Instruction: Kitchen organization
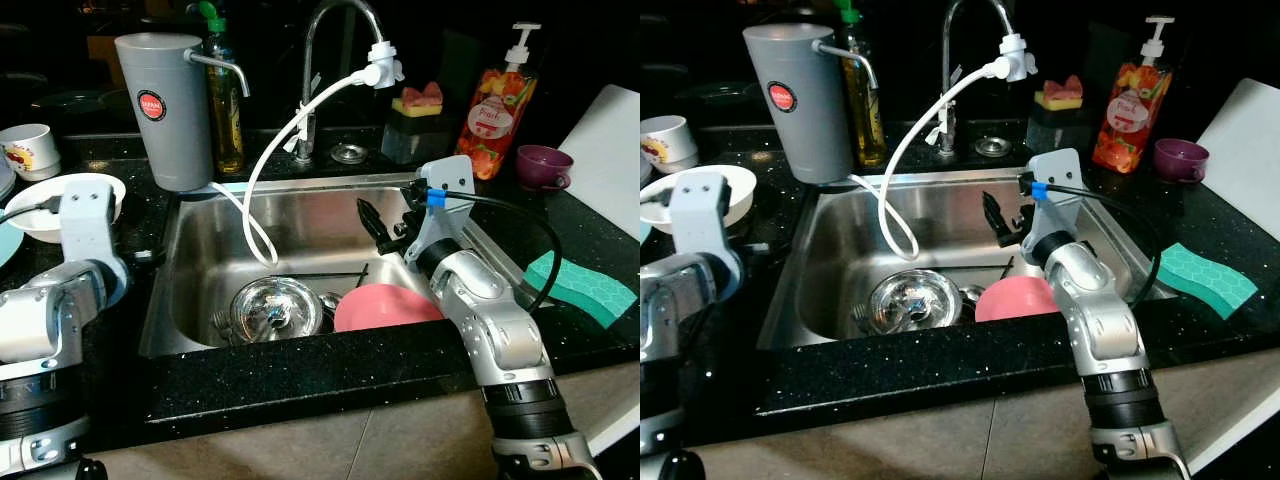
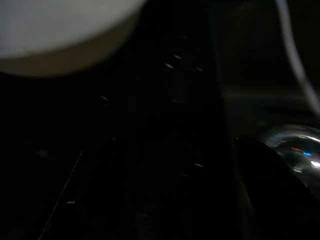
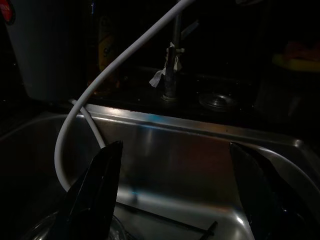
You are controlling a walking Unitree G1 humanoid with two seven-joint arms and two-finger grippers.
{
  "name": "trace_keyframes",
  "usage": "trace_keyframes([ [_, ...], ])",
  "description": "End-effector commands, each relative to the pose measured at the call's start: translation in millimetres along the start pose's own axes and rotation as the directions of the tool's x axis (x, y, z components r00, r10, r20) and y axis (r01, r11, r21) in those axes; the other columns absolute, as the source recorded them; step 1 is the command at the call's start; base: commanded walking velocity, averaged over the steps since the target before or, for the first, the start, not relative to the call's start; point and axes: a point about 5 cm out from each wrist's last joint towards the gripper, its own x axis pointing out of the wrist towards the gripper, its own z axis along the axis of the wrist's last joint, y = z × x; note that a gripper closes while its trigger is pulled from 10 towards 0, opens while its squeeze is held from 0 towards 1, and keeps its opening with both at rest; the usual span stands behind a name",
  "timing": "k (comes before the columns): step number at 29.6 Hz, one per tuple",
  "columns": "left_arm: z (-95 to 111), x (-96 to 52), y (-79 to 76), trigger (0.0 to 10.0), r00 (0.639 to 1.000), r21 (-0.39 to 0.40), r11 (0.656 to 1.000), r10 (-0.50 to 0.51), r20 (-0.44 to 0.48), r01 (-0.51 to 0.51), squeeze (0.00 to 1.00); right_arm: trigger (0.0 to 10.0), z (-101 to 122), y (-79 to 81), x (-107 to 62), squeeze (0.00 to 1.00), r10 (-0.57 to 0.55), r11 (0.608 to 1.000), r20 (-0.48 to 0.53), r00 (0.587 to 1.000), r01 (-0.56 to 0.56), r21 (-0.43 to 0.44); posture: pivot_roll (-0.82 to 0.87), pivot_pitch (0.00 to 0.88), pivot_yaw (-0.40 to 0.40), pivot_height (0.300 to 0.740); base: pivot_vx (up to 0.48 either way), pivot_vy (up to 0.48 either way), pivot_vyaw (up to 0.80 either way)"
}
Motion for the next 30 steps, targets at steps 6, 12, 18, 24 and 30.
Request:
trace_keyframes([
  [6,0.9,-2.4,10.0,10.0,0.995,0.111,0.990,0.083,0.050,-0.089,0.00,10.0,-2.3,0.3,-4.1,0.00,0.001,1.000,-0.004,1.000,-0.001,-0.004,0.10,0.169,-0.020,0.740,0.000,0.000,0.00],
  [12,-9.4,0.0,18.0,7.0,0.994,0.033,0.994,0.108,-0.006,-0.108,0.00,10.0,-2.2,2.9,-3.1,0.00,0.007,1.000,-0.003,1.000,-0.007,0.001,0.10,0.170,-0.025,0.740,0.000,0.000,0.00],
  [18,-24.4,3.5,20.1,4.9,0.992,-0.073,0.992,0.097,-0.081,-0.103,0.00,10.0,-2.1,2.8,-3.5,0.00,0.007,1.000,-0.005,1.000,-0.007,-0.001,0.09,0.169,-0.025,0.740,0.000,0.000,0.00],
  [24,-35.0,6.1,21.4,0.0,0.988,-0.158,0.982,0.079,-0.131,-0.100,0.00,10.0,-1.6,-0.2,-5.0,0.00,0.003,1.000,-0.007,1.000,-0.003,-0.006,0.08,0.170,-0.028,0.740,0.000,0.000,0.00],
  [30,-36.3,6.6,22.6,0.0,0.987,-0.134,0.985,0.095,-0.129,-0.112,0.00,10.0,-0.9,0.1,-4.7,0.00,0.003,1.000,-0.003,1.000,-0.003,-0.004,0.08,0.169,-0.028,0.740,0.000,0.000,0.00],
])
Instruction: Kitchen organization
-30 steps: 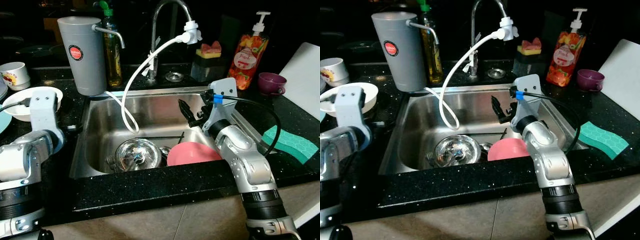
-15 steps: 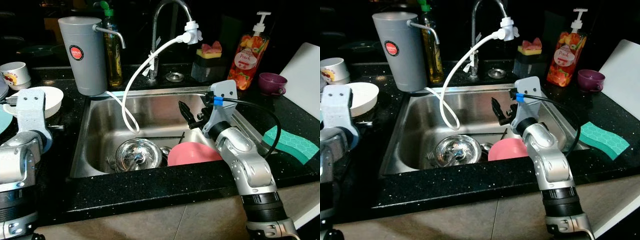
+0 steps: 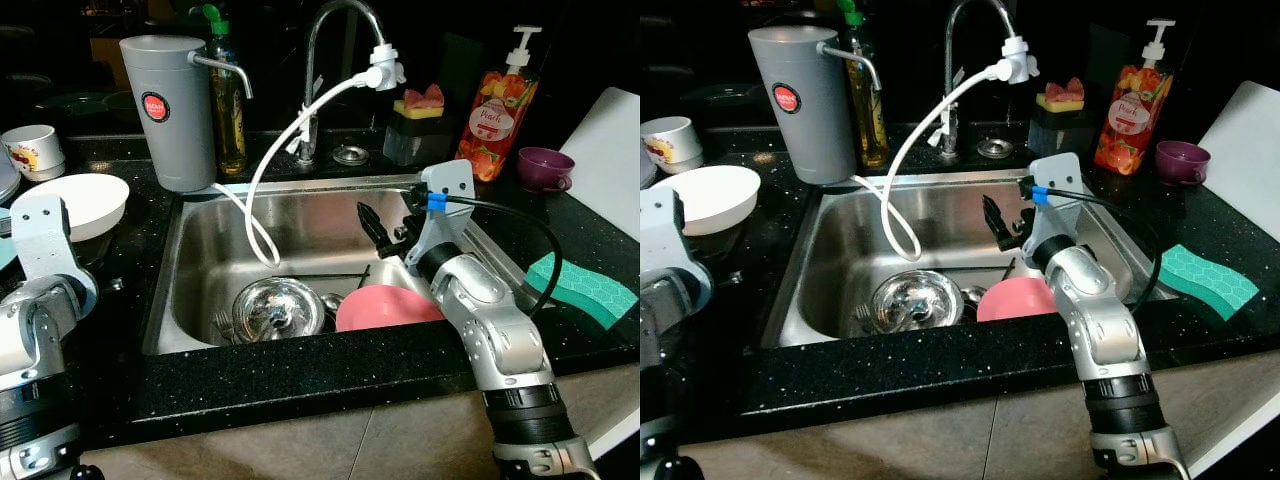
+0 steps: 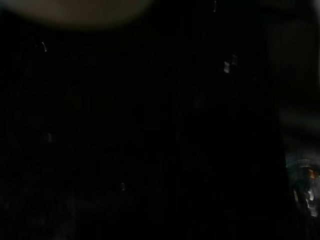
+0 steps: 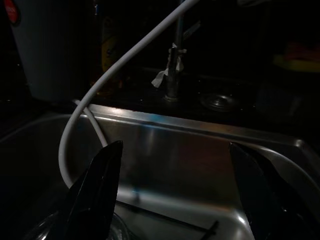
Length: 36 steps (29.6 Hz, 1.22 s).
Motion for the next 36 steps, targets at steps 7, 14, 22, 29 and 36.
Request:
trace_keyframes([
  [7,-20.5,5.9,-4.4,0.0,0.995,0.011,1.000,-0.021,-0.098,0.022,0.00,10.0,1.4,-0.5,-2.3,0.00,-0.002,1.000,0.003,1.000,0.002,-0.005,0.08,0.169,-0.028,0.740,0.000,0.000,0.00],
  [14,-15.9,3.5,-28.3,9.1,0.983,0.011,0.985,-0.170,-0.074,0.171,0.00,10.0,1.9,-1.6,-2.5,0.00,-0.007,1.000,0.005,1.000,0.008,-0.006,0.08,0.165,-0.022,0.740,0.000,0.000,0.00],
  [22,-9.0,2.3,-58.2,10.0,0.949,0.016,0.949,-0.312,-0.044,0.313,0.00,10.0,3.5,-1.3,-1.0,0.00,-0.008,1.000,0.013,1.000,0.008,-0.011,0.08,0.151,-0.022,0.740,0.000,0.000,0.00],
  [29,-3.7,-3.4,-107.6,10.0,0.864,0.009,0.864,-0.504,-0.002,0.504,0.00,10.0,6.0,-1.1,-0.1,0.00,-0.008,1.000,0.021,1.000,0.008,-0.015,0.06,0.136,-0.022,0.740,0.000,0.000,0.00],
  [36,10.7,-8.3,-115.1,10.0,0.832,0.073,0.838,-0.546,0.097,0.541,0.03,10.0,6.9,-2.1,-1.0,0.00,-0.010,1.000,0.024,1.000,0.011,-0.018,0.06,0.136,-0.021,0.740,0.000,0.000,0.00],
])
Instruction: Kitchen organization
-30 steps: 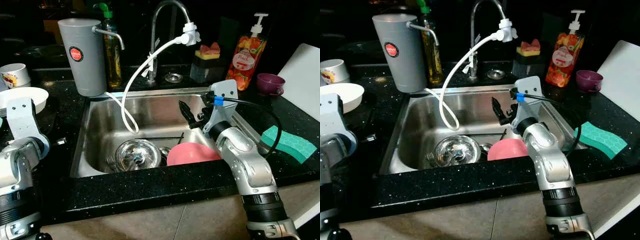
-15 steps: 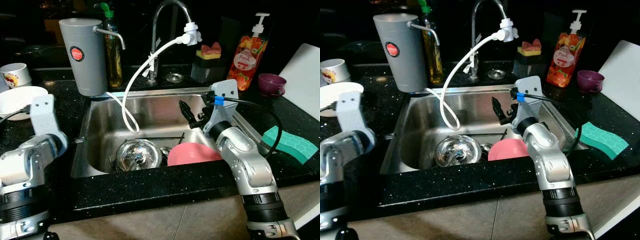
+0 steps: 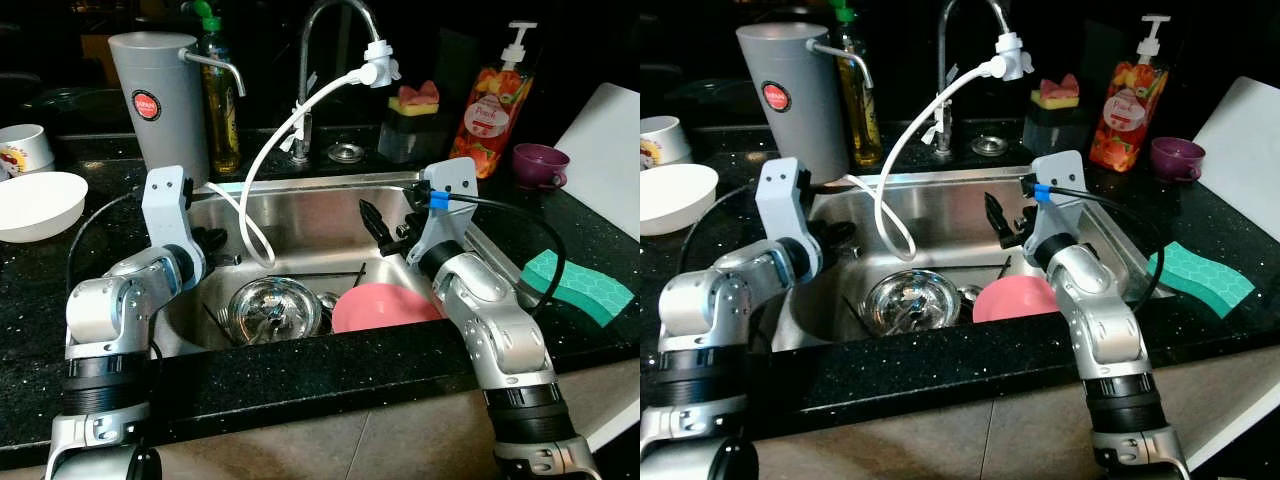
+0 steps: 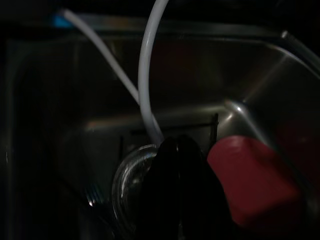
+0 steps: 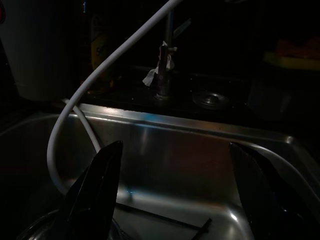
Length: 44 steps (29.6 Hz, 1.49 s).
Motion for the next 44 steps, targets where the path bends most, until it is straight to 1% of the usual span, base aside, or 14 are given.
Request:
trace_keyframes([
  [1,8.4,-1.6,3.8,10.0,0.999,0.055,0.998,0.025,0.041,-0.028,1.00,10.0,4.8,-0.3,-1.2,0.00,-0.002,1.000,0.017,1.000,0.002,-0.015,0.06,0.136,-0.021,0.740,0.000,0.000,0.00],
  [9,21.0,-10.5,26.1,10.0,0.984,0.230,0.959,0.149,0.093,-0.167,1.00,10.0,4.6,1.5,-1.1,0.00,0.005,1.000,0.020,1.000,-0.005,-0.007,0.07,0.141,-0.021,0.740,0.000,0.000,0.00],
  [10,23.2,-12.5,30.6,10.0,0.981,0.263,0.946,0.168,0.098,-0.188,0.63,10.0,4.8,2.1,-0.7,0.00,0.008,1.000,0.022,1.000,-0.008,-0.006,0.07,0.141,-0.021,0.740,0.000,0.000,0.00],
  [11,26.0,-15.1,35.6,10.0,0.978,0.279,0.938,0.182,0.105,-0.204,0.00,10.0,5.7,2.9,-0.5,0.00,0.014,1.000,0.027,1.000,-0.014,-0.003,0.07,0.145,-0.024,0.740,0.000,0.000,0.00],
  [18,38.8,-23.1,69.0,10.0,0.934,0.456,0.816,0.327,0.144,-0.355,0.00,10.0,20.5,15.4,-3.4,0.00,0.113,0.989,0.122,0.986,-0.123,0.080,0.08,0.152,-0.024,0.740,0.000,0.000,0.00],
  [22,45.8,-23.6,101.9,10.0,0.891,0.609,0.675,0.435,0.128,-0.417,0.00,10.0,32.0,22.1,-6.7,0.00,0.172,0.972,0.181,0.968,-0.197,0.128,0.08,0.155,-0.018,0.740,0.000,0.000,0.00],
  [23,45.8,-23.6,101.9,10.0,0.891,0.609,0.675,0.435,0.128,-0.417,0.00,10.0,32.0,22.1,-6.7,0.00,0.172,0.972,0.181,0.968,-0.197,0.128,0.08,0.155,-0.018,0.740,0.000,0.000,0.00],
  [24,47.3,-24.2,109.4,10.0,0.882,0.674,0.613,0.455,0.127,-0.413,0.67,10.0,34.1,22.7,-7.2,0.00,0.180,0.969,0.190,0.965,-0.208,0.134,0.08,0.156,-0.015,0.740,0.000,0.000,0.00],
  [25,48.4,-25.1,115.9,10.0,0.876,0.722,0.566,0.467,0.119,-0.399,1.00,10.0,35.2,23.0,-7.5,0.00,0.185,0.968,0.195,0.963,-0.213,0.136,0.08,0.157,-0.012,0.740,0.000,0.000,0.00],
  [28,52.1,-27.8,127.3,10.0,0.862,0.798,0.470,0.492,0.119,-0.378,1.00,10.0,34.6,25.7,-8.2,0.00,0.209,0.960,0.193,0.959,-0.238,0.145,0.08,0.158,-0.008,0.740,0.000,0.000,0.00],
  [31,54.3,-28.3,129.9,10.0,0.860,0.814,0.446,0.497,0.120,-0.371,0.97,10.0,31.9,32.8,-10.0,0.00,0.267,0.945,0.182,0.946,-0.294,0.143,0.08,0.158,-0.008,0.740,0.000,0.000,0.00],
  [32,56.6,-27.6,133.2,10.0,0.858,0.822,0.434,0.499,0.120,-0.367,0.00,10.0,24.8,48.4,-14.6,0.00,0.384,0.907,0.143,0.912,-0.401,0.127,0.08,0.161,-0.009,0.740,0.000,0.000,0.00],
  [38,59.6,-26.5,138.7,10.0,0.860,0.842,0.414,0.498,0.109,-0.346,0.00,10.0,20.2,69.8,-21.0,0.00,0.509,0.846,0.121,0.852,-0.522,0.109,0.09,0.163,-0.009,0.740,0.000,0.000,0.00],
  [44,62.5,-27.9,149.3,10.0,0.847,0.870,0.367,0.521,0.103,-0.331,0.00,10.0,23.1,79.1,-6.2,0.00,0.475,0.861,0.132,0.870,-0.490,0.135,0.09,0.164,-0.006,0.740,0.000,0.000,0.00],
])
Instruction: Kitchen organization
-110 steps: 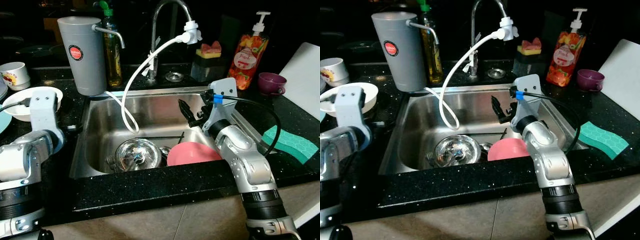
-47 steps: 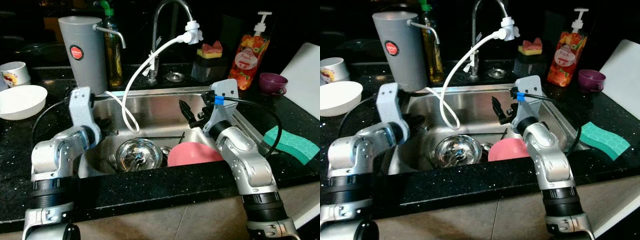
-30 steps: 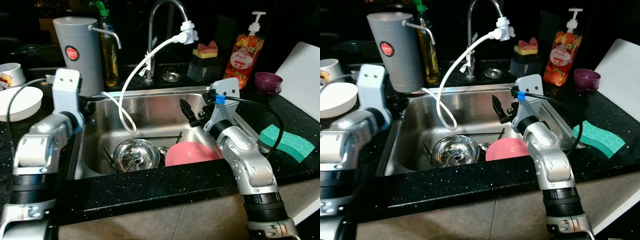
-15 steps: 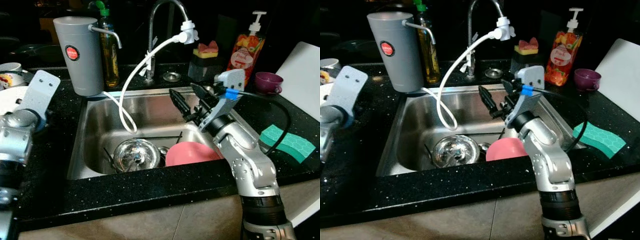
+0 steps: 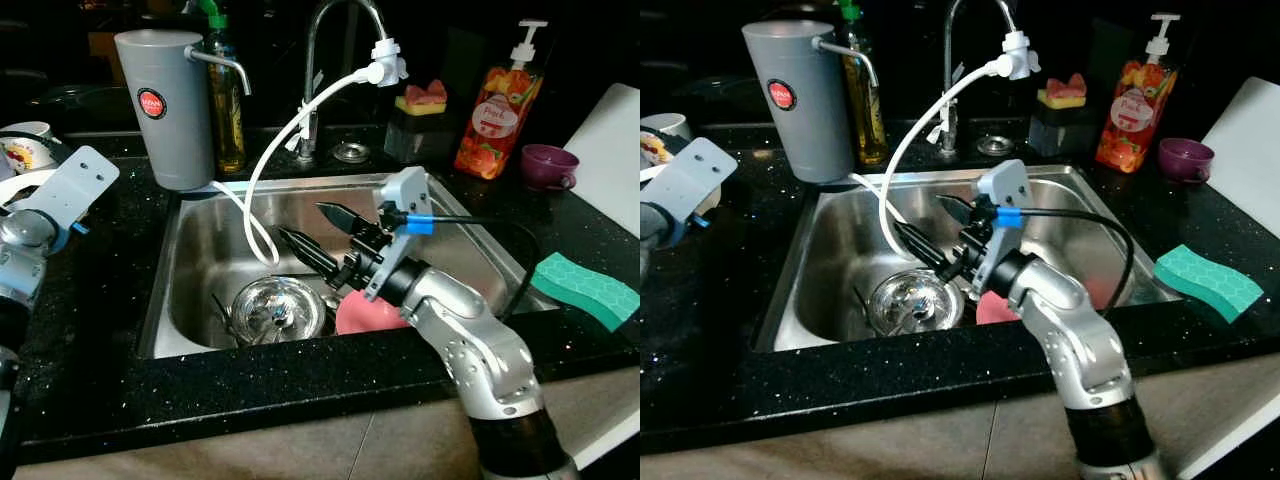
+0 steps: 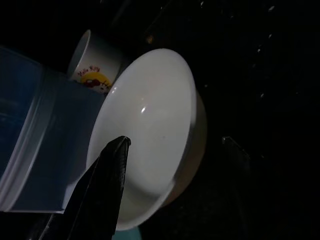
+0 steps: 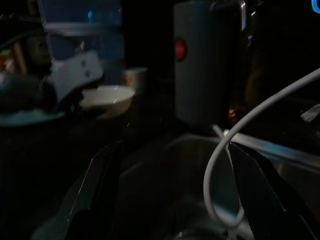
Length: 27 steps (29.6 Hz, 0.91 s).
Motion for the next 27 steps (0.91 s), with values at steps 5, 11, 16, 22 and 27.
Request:
trace_keyframes([
  [5,-14.4,1.7,5.5,10.0,0.999,0.075,0.997,0.012,-0.048,-0.008,0.00,10.0,4.4,-1.6,12.6,0.00,-0.042,0.999,0.026,0.999,0.042,0.002,0.09,0.171,-0.007,0.740,0.000,0.000,0.00],
  [11,-23.4,1.7,5.1,10.0,0.997,0.097,0.995,0.012,-0.073,-0.005,0.00,10.0,16.4,-1.7,15.9,0.00,-0.056,0.998,0.076,0.996,0.056,0.010,0.08,0.196,-0.020,0.740,0.000,0.000,0.00],
  [16,-30.0,1.3,6.3,10.0,0.996,0.103,0.995,0.016,-0.091,-0.006,0.00,10.0,18.5,-0.7,16.1,0.00,-0.060,0.998,0.085,0.995,0.059,0.014,0.09,0.206,-0.024,0.740,0.000,0.000,0.00],
  [22,-41.9,0.2,5.6,2.8,0.992,0.110,0.994,0.005,-0.124,0.008,0.00,10.0,18.3,0.5,14.9,0.00,-0.071,0.997,0.091,0.993,0.070,0.024,0.09,0.217,-0.023,0.740,0.000,0.000,0.00],
  [27,-46.3,-0.4,5.5,0.0,0.991,0.110,0.994,-0.003,-0.131,0.017,0.00,10.0,18.4,-1.9,14.1,0.00,-0.090,0.996,0.094,0.991,0.088,0.028,0.09,0.216,-0.023,0.740,0.000,0.000,0.00],
])
